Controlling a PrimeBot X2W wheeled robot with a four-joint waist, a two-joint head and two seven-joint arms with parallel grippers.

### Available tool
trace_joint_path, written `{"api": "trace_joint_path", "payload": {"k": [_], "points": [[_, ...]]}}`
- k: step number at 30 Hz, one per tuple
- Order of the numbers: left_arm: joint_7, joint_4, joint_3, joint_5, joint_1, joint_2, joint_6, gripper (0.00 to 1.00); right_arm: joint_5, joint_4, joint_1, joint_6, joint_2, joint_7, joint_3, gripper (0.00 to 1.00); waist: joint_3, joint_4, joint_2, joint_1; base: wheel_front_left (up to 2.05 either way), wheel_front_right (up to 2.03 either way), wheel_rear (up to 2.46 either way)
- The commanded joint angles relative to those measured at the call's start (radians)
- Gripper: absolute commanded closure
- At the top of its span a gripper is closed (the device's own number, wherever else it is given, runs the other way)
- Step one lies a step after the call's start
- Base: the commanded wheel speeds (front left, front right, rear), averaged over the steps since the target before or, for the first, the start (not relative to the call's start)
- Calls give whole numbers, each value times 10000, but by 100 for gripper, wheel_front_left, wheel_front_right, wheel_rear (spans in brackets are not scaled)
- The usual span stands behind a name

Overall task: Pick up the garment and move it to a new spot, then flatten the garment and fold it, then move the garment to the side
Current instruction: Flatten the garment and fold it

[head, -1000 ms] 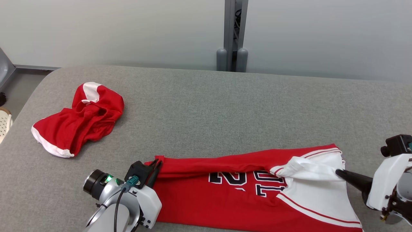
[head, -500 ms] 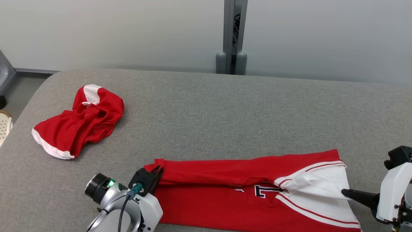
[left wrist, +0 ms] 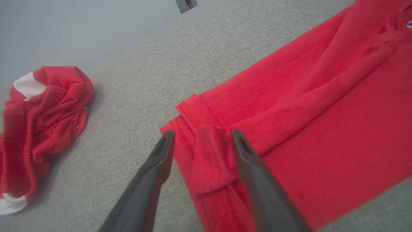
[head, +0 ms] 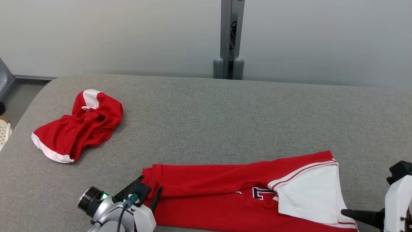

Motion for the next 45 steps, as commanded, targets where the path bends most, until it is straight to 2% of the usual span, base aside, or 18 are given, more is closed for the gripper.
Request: {"api": "trace_joint_path", "payload": {"k": [1, 5, 9, 16, 17, 20, 23, 25, 30, 34, 40, 45], "points": [[-14, 56, 56, -45, 41, 99, 96, 0, 46, -26, 120, 6, -140, 38, -49, 0, -23, -6, -1, 0, 0, 0, 0], [-24, 58, 286, -282, 18, 162, 312, 0, -264, 129, 108, 6, -278, -425, -311, 0, -102, -42, -1, 0, 0, 0, 0], [-46, -343, 760, -641, -59, 266, 759, 0, -1021, 322, -80, 6, 6, -1738, -738, 0, -164, -55, -1, 0, 0, 0, 0], [-50, -2402, 2184, -1494, 325, 200, 1432, 0, -3174, 862, -378, 6, 971, -5256, -1596, 0, -171, -110, -1, 0, 0, 0, 0], [-50, -2402, 2184, -1494, 325, 200, 1432, 0, -3174, 862, -378, 6, 971, -5256, -1596, 0, -171, -110, -1, 0, 0, 0, 0], [-51, -3588, 2828, -1655, 594, 28, 1627, 0, -4422, 1258, -434, 6, 1389, -7069, -1963, 0, -167, -140, -1, 0, 0, 0, 0], [-50, -4699, 3430, -1601, 1093, -164, 1652, 0, -5566, 1724, -328, 6, 1963, -8035, -2479, 0, -167, -191, -1, 0, 0, 0, 0], [-40, -5366, 3810, -1484, 1487, -350, 1590, 0, -6391, 1870, -192, 6, 2420, -8186, -3096, 0, -159, -230, -1, 0, 0, 0, 0], [-41, -6708, 4880, -1197, 2586, -816, 1366, 0, -8886, 815, 1005, 6, 3953, -8168, -5741, 0, -98, -332, -1, 0, 0, 0, 0], [-41, -7217, 5242, -895, 3515, -996, 1140, 0, -10092, 107, 2150, 6, 5086, -8172, -6872, 0, -72, -349, -1, 0, 0, 0, 0], [-42, -7189, 5019, -891, 3674, -1021, 1025, 0, -10243, 175, 2540, 6, 5381, -8174, -7221, 0, -7, -294, -1, 0, 0, 0, 0], [-42, -7109, 4851, -807, 3422, -1035, 964, 0, -9788, 1266, 2530, 6, 5420, -8077, -7018, 0, 120, -184, -1, 0, 0, 0, 0]]}}
